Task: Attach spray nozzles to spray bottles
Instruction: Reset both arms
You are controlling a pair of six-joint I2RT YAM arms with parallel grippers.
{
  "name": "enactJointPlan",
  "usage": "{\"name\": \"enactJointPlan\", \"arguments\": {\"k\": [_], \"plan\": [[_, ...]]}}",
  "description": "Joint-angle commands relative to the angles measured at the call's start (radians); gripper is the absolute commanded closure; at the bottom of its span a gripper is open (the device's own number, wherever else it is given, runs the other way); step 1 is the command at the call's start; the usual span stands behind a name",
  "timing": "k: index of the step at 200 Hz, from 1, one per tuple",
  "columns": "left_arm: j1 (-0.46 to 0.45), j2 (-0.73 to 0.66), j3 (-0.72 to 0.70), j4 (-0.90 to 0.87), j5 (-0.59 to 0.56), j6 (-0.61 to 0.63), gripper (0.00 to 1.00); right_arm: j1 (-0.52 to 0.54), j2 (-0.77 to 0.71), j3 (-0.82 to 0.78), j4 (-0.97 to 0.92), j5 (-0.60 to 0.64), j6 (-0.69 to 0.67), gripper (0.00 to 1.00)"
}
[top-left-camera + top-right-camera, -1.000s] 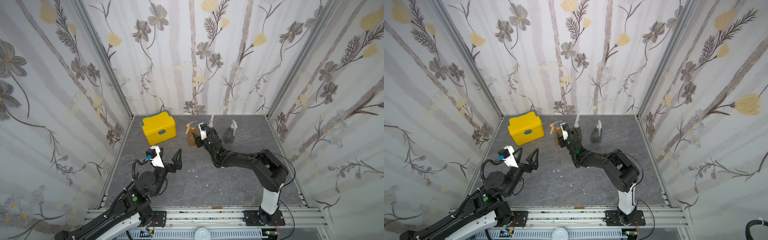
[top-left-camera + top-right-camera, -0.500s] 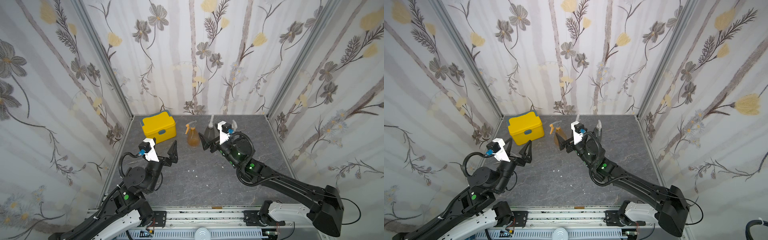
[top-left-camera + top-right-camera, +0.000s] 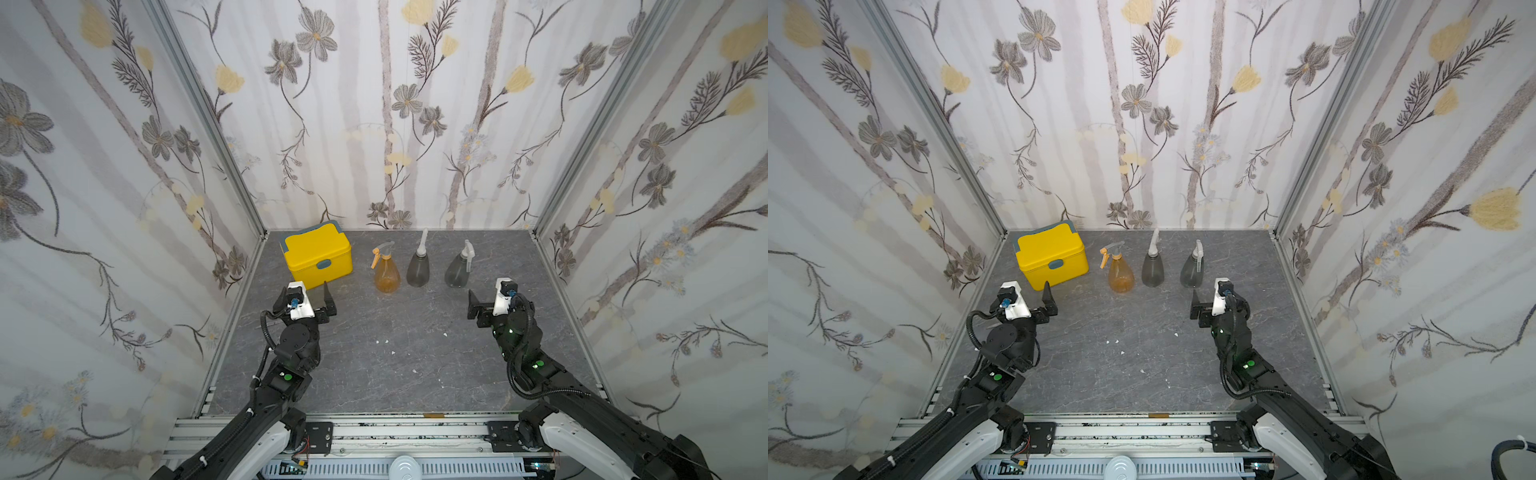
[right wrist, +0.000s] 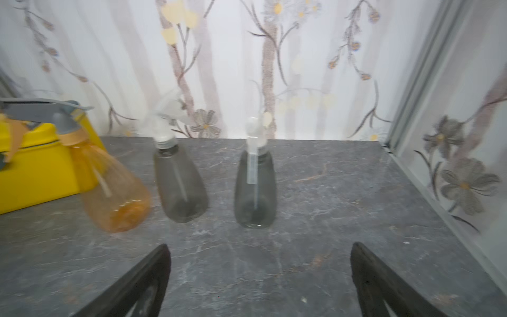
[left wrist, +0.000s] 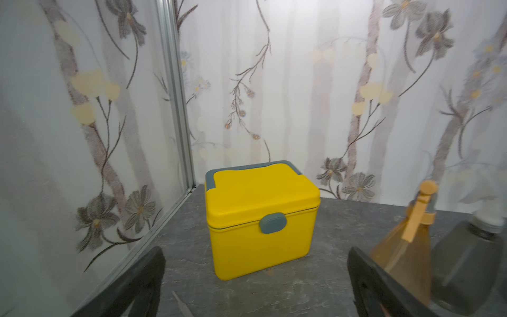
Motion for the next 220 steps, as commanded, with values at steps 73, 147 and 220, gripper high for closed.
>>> {"name": "enactJointPlan", "arguments": {"k": [73, 147, 220], "plan": [[0.314, 0.469, -0.044, 0.551, 0.532, -0.019, 0.00, -0.326, 0.266, -0.145, 0.424, -0.264, -0.121, 0.00], [0.326, 0.557, -0.034, 0.468, 0.513, -0.067, 0.00, -0.372, 0.409, -0.150, 0.628, -0.304, -0.071, 0.00], [0.339, 0.722, 0.034, 0.541, 0.588, -0.090, 0.00, -0.414, 0.403, -0.143, 0.608, -0.327, -0.040, 0.00]]}}
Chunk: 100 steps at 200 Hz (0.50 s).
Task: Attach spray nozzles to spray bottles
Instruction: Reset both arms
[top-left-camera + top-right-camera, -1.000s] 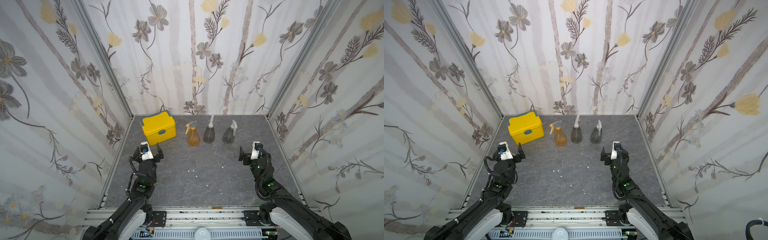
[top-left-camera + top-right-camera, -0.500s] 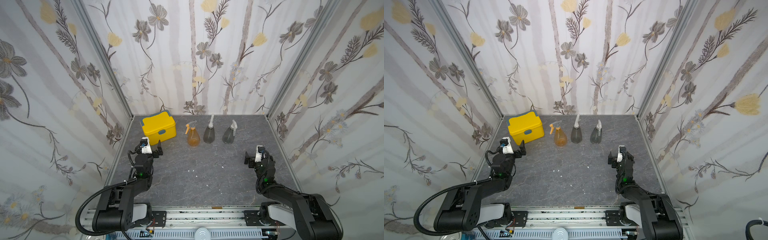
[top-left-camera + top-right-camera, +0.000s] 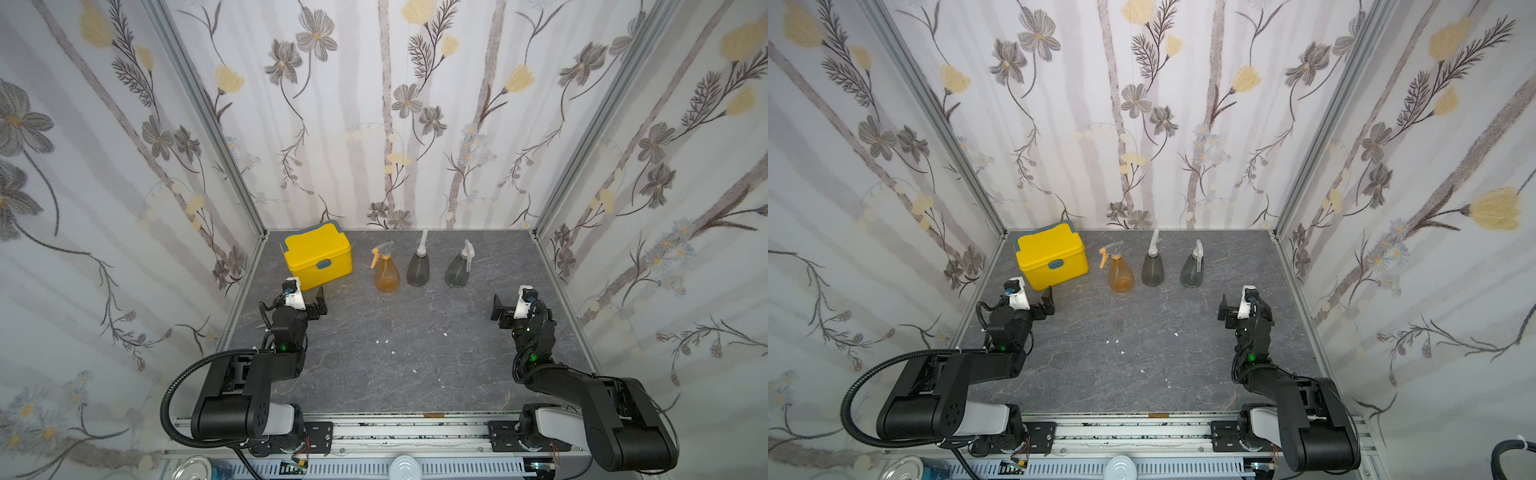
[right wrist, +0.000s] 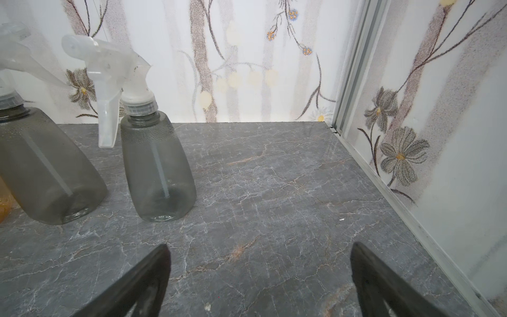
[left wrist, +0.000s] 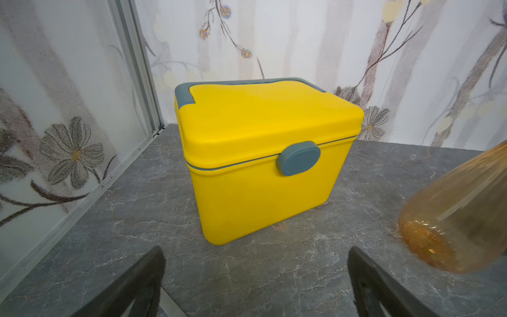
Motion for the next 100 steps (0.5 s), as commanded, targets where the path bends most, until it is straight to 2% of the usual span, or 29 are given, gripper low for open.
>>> {"name": "enactJointPlan", "arguments": {"k": [1, 16, 33, 54, 68, 86, 100], "plan": [[0.001, 0.078, 0.000, 0.101, 0.041, -0.014, 0.00, -0.016, -0.002, 0.003, 0.034, -0.012, 0.021, 0.00], [0.002, 0.147, -0.019, 0.207, 0.036, -0.018, 0.00, -0.018, 0.010, -0.004, 0.071, -0.014, 0.002, 0.00], [0.006, 0.147, -0.015, 0.194, 0.028, -0.028, 0.00, -0.019, 0.060, -0.020, 0.187, -0.007, 0.018, 0.00], [0.010, 0.146, -0.012, 0.182, 0.012, -0.040, 0.00, -0.022, 0.181, -0.025, 0.307, -0.001, 0.032, 0.00], [0.011, 0.147, -0.012, 0.183, 0.010, -0.040, 0.00, -0.022, 0.296, -0.033, 0.470, 0.004, 0.033, 0.00], [0.011, 0.147, -0.008, 0.179, 0.007, -0.040, 0.00, -0.022, 0.244, 0.061, 0.195, 0.029, 0.043, 0.00], [0.011, 0.147, -0.009, 0.179, 0.008, -0.040, 0.00, -0.024, 0.274, 0.066, 0.233, 0.006, 0.034, 0.00]]}}
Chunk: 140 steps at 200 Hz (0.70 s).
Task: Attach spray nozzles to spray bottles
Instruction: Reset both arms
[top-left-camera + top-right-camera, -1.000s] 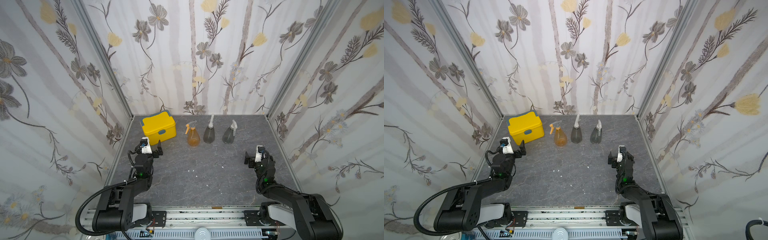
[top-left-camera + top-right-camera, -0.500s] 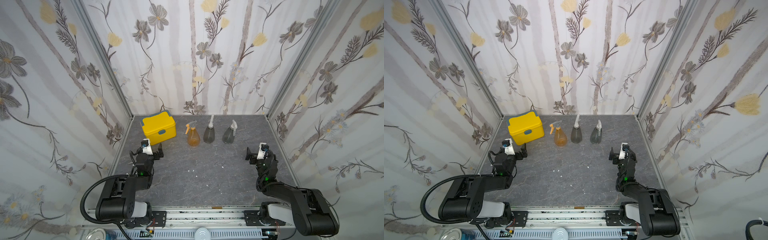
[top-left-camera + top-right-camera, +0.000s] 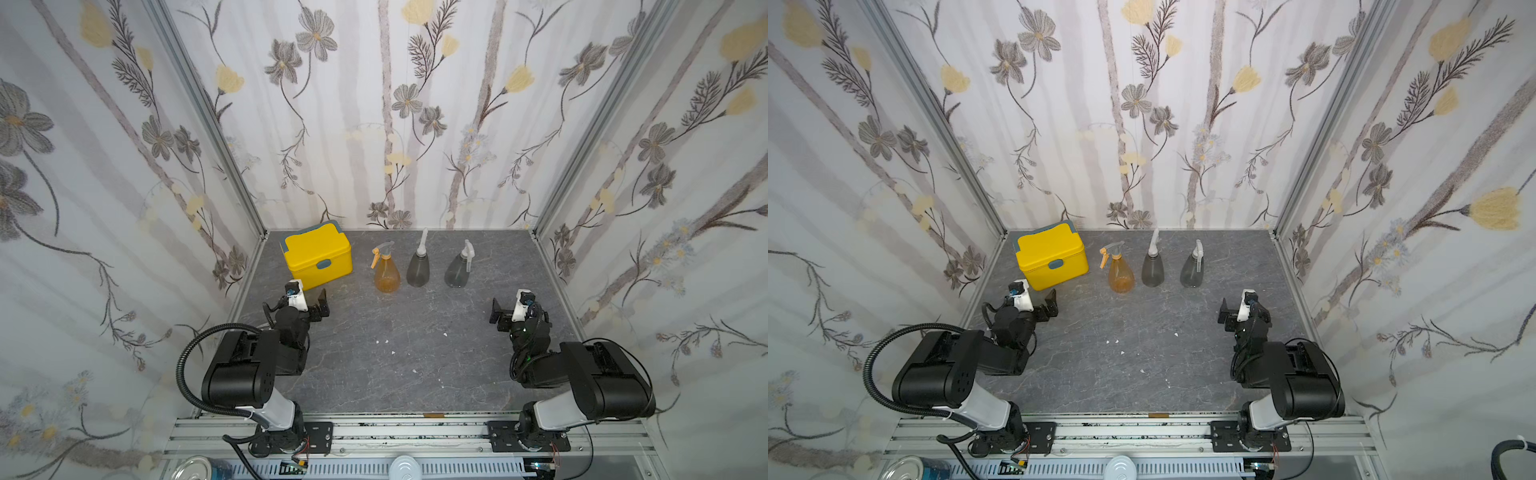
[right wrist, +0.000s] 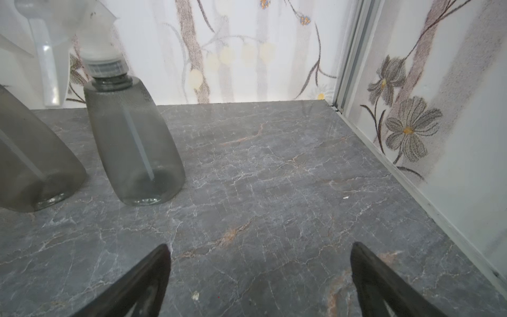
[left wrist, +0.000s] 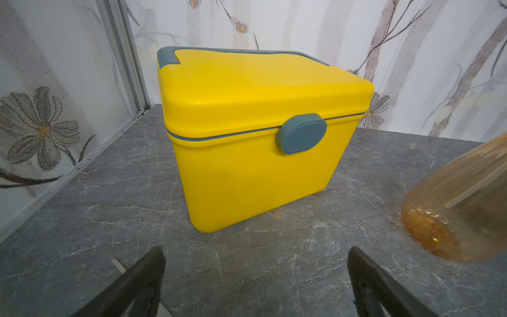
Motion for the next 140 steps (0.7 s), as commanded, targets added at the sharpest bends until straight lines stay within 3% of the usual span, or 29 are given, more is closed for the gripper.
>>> {"name": "enactJointPlan", "arguments": {"k": [1, 140], "plan": [[0.001, 0.003, 0.006, 0.053, -0.010, -0.010, 0.00, -0.003, 0.014, 0.025, 0.030, -0.001, 0.004, 0.00], [0.001, 0.003, 0.004, 0.054, -0.012, -0.009, 0.00, -0.004, 0.008, 0.030, 0.008, -0.004, 0.000, 0.00]]}}
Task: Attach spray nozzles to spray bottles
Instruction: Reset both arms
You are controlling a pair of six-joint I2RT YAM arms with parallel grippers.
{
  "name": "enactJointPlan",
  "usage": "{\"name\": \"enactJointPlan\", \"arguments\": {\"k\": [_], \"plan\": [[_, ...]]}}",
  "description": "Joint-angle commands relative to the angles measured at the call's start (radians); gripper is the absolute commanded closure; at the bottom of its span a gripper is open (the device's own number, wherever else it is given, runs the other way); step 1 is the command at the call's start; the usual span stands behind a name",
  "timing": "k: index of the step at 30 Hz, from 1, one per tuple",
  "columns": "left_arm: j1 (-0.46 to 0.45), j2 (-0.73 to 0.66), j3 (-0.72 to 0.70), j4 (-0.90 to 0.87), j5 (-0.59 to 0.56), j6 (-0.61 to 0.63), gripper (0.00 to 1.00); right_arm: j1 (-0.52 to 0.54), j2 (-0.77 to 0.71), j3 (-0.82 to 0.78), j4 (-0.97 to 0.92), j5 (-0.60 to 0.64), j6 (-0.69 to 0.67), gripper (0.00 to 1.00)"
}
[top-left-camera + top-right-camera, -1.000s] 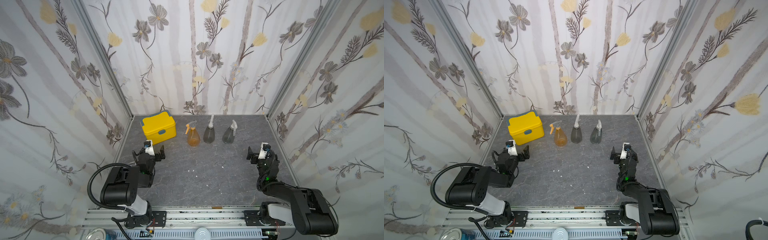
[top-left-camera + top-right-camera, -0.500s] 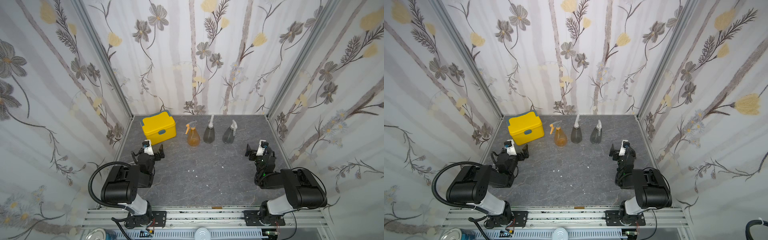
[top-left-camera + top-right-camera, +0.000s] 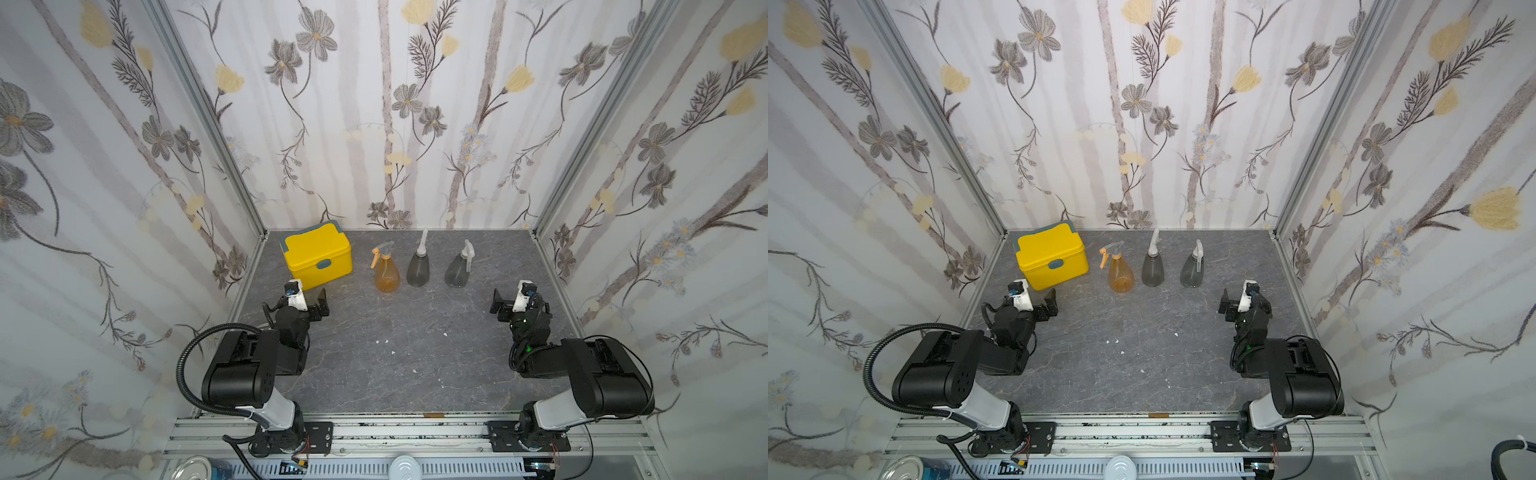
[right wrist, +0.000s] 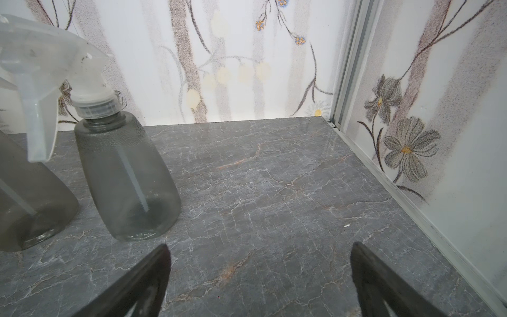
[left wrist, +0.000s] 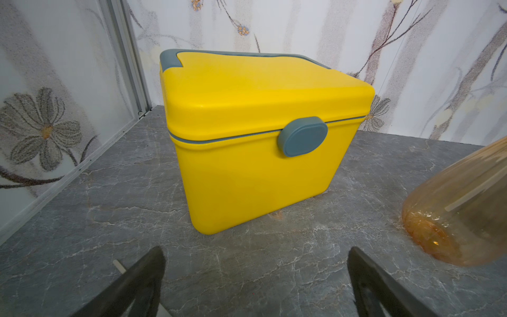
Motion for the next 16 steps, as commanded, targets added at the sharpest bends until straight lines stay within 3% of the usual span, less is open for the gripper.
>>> {"name": "enactJointPlan", "arguments": {"k": [1, 16], "plan": [[0.000, 0.003, 0.003, 0.050, -0.008, -0.005, 0.00, 0.001, -0.004, 0.001, 0.021, -0.006, -0.001, 0.00], [-0.004, 0.002, 0.006, 0.048, -0.014, -0.005, 0.00, 0.002, -0.004, 0.002, 0.022, -0.007, -0.001, 0.00]]}}
